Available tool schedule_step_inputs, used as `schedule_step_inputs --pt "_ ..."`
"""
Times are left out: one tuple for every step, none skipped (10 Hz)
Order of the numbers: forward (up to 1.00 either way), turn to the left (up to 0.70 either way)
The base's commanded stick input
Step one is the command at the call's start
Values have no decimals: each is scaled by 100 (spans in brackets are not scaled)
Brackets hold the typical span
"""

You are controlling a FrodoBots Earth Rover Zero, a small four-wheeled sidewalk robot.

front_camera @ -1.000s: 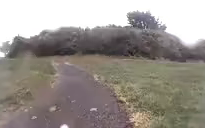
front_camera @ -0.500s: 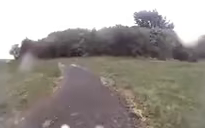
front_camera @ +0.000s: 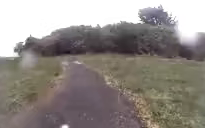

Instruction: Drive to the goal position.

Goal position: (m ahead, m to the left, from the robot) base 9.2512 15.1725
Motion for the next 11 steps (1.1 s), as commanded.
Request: schedule_step_inputs --pt "70 0" --pt "70 0" --pt "70 0" --pt "70 0" --pt "70 0" --pt "70 0" --pt "70 0" --pt "70 0" --pt "42 0" --pt "12 0" --pt "0 0"
